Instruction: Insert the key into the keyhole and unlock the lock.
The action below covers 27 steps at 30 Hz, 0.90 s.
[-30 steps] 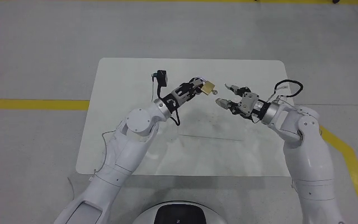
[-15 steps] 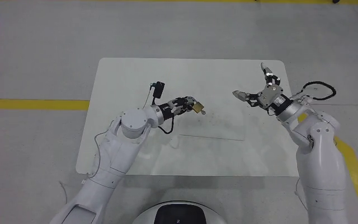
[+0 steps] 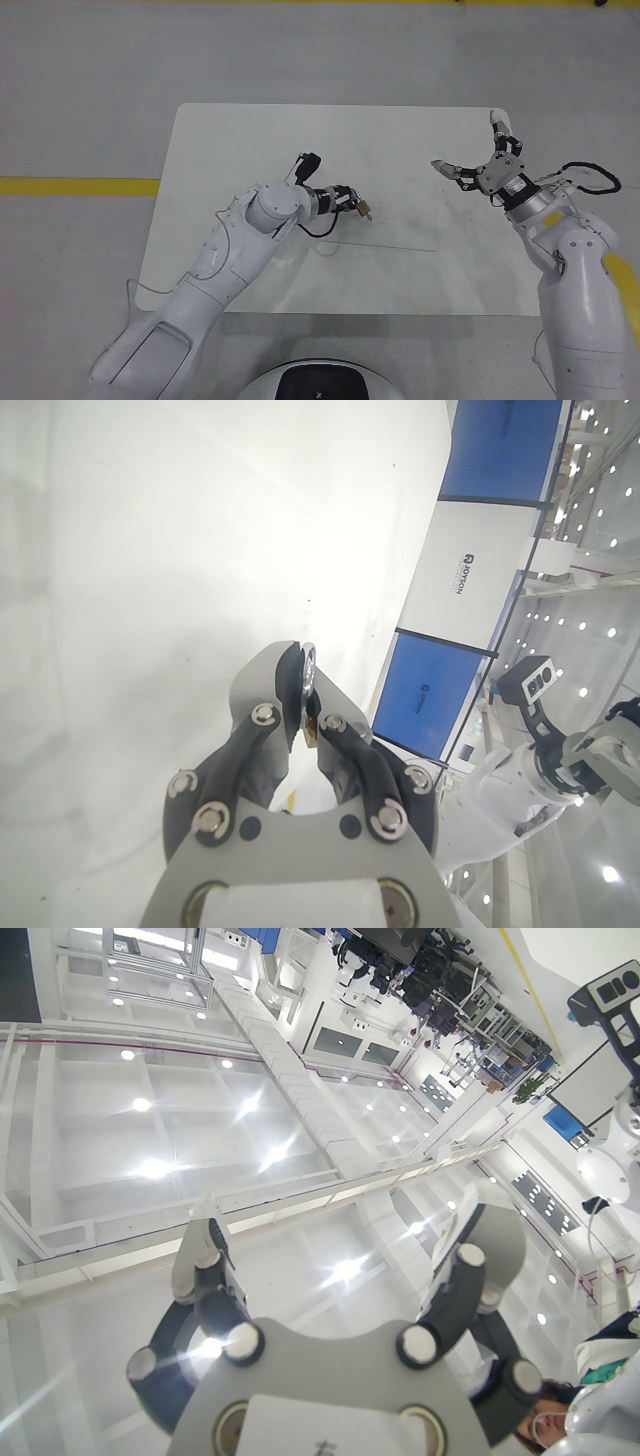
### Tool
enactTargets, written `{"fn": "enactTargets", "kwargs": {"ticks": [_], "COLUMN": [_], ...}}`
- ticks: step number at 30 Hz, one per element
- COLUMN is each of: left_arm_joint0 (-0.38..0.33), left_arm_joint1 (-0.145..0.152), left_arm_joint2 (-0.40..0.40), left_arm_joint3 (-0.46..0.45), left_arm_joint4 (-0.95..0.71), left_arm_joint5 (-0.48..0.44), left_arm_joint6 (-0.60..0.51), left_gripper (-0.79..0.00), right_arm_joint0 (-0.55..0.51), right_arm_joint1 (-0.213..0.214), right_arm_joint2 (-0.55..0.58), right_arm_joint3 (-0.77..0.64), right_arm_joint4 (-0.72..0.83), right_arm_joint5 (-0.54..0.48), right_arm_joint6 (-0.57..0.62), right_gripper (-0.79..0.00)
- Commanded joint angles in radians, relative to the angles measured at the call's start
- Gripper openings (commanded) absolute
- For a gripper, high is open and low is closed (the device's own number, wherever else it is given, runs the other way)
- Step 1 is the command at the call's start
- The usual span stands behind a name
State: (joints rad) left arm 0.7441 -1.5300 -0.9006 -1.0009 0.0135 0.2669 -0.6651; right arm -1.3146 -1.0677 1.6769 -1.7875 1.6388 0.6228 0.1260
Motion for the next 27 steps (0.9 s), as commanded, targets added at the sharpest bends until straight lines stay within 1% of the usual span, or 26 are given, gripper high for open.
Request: {"fn": "enactTargets", "kwargs": {"ticks": [1, 5, 7, 9, 12, 14, 15, 18, 21, 22, 23, 24, 25, 26, 27], "left_arm_joint0": [-0.005, 0.010, 0.039, 0.083, 0.180, 0.265, 0.326, 0.436, 0.536, 0.551, 0.572, 0.591, 0.609, 0.626, 0.641], "left_arm_joint1": [-0.002, 0.005, 0.015, 0.030, 0.057, 0.075, 0.085, 0.100, 0.108, 0.109, 0.110, 0.110, 0.111, 0.112, 0.112], "left_arm_joint2": [0.000, -0.017, -0.051, -0.091, -0.168, -0.230, -0.272, -0.340, -0.385, -0.390, -0.396, -0.400, -0.404, -0.409, -0.413], "left_arm_joint3": [0.012, -0.007, -0.051, -0.117, -0.261, -0.385, -0.467, -0.605, -0.705, -0.716, -0.731, -0.742, -0.749, -0.753, -0.754], "left_arm_joint4": [-0.006, 0.003, -0.003, 0.005, 0.017, 0.015, 0.013, 0.016, 0.029, 0.032, 0.033, 0.033, 0.032, 0.033, 0.035], "left_arm_joint5": [0.002, 0.006, 0.000, 0.000, -0.009, -0.032, -0.052, -0.099, -0.149, -0.155, -0.165, -0.174, -0.184, -0.193, -0.197], "left_arm_joint6": [0.003, 0.007, 0.030, 0.046, 0.072, 0.096, 0.118, 0.179, 0.267, 0.284, 0.307, 0.325, 0.343, 0.362, 0.381], "left_gripper": [0.000, 0.000, 0.000, 0.000, 0.000, 0.000, 0.000, 0.000, 0.000, 0.000, 0.000, 0.000, 0.000, 0.000, 0.000], "right_arm_joint0": [0.000, 0.000, 0.000, 0.000, 0.000, 0.000, 0.000, 0.000, 0.000, -0.001, -0.003, -0.009, -0.018, -0.026, -0.031], "right_arm_joint1": [0.000, 0.000, 0.000, 0.000, 0.000, 0.000, 0.000, 0.000, 0.000, 0.000, -0.001, -0.001, 0.000, 0.001, 0.001], "right_arm_joint2": [0.000, 0.000, 0.000, 0.000, 0.000, 0.000, 0.000, 0.000, 0.000, 0.001, -0.004, -0.016, -0.030, -0.039, -0.044], "right_arm_joint3": [0.000, 0.000, 0.000, 0.000, 0.000, 0.000, 0.000, 0.000, 0.000, -0.003, -0.020, -0.034, -0.039, -0.029, -0.002], "right_arm_joint4": [0.000, 0.000, 0.000, 0.000, 0.000, 0.000, 0.000, 0.000, 0.000, -0.017, -0.084, -0.169, -0.269, -0.378, -0.488], "right_arm_joint5": [0.000, 0.000, 0.000, 0.000, 0.000, 0.000, 0.000, 0.000, 0.000, -0.023, -0.078, -0.137, -0.205, -0.290, -0.405], "right_arm_joint6": [0.000, 0.000, 0.000, 0.000, 0.000, 0.000, 0.000, 0.000, 0.000, -0.003, 0.011, 0.056, 0.127, 0.207, 0.266], "right_gripper": [0.000, 0.000, 0.000, 0.000, 0.000, 0.000, 0.000, 0.000, 0.000, 0.000, 0.000, 0.000, 0.000, 0.000, 0.000]}}
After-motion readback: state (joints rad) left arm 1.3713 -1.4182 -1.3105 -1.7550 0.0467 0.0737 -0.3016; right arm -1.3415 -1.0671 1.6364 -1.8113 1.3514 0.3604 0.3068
